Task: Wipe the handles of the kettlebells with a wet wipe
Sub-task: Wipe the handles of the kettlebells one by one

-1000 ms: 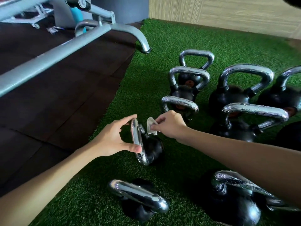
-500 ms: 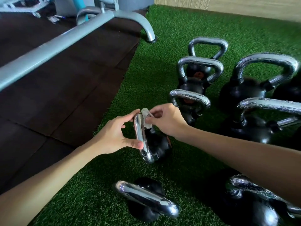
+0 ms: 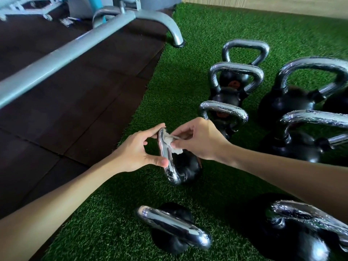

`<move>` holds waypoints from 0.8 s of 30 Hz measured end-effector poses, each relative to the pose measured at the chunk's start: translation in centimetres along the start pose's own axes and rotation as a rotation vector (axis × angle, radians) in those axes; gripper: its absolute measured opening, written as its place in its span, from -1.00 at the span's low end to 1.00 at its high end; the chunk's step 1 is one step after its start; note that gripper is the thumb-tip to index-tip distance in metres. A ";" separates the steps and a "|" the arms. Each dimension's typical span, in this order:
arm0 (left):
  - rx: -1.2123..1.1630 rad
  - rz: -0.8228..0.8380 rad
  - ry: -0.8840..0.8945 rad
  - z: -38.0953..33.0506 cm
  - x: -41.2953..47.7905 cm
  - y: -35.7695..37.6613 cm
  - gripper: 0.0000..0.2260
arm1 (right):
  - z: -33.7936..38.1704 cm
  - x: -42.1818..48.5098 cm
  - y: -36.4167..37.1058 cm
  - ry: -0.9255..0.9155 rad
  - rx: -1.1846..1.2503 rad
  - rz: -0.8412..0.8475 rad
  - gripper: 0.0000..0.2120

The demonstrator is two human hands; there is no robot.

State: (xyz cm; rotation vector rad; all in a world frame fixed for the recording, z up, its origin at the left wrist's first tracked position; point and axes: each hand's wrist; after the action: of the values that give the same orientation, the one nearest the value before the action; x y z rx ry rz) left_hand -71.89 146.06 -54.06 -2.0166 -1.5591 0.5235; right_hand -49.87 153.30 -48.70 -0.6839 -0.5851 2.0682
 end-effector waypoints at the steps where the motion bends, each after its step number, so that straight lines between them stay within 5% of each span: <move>1: 0.000 -0.001 0.004 -0.1 0.1 0.0 0.19 | 0.1 -0.1 -0.1 0.015 -0.002 0.003 -0.88; 6: -0.036 -0.027 0.014 -0.3 0.0 -0.6 0.24 | -0.9 -3.4 0.2 0.038 -0.042 0.234 -0.89; 19: -0.052 -0.018 0.011 -0.1 -0.8 -0.7 0.18 | -2.4 -2.6 2.0 0.044 -0.276 0.213 -0.91; 24: -0.062 -0.022 0.022 -0.2 -1.0 -0.5 0.17 | -1.6 -1.3 2.3 -0.022 -0.442 0.282 -0.75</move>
State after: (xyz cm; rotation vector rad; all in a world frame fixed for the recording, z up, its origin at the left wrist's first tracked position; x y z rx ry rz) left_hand -72.35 145.18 -53.61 -2.0417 -1.6008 0.4481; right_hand -49.53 151.26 -50.97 -1.0476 -1.0251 2.2260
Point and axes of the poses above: each hand's wrist, its own x-axis towards the middle knuckle, its own y-axis out of the palm, z = x × y, and after that the axes turned 15 degrees about y, right-handed
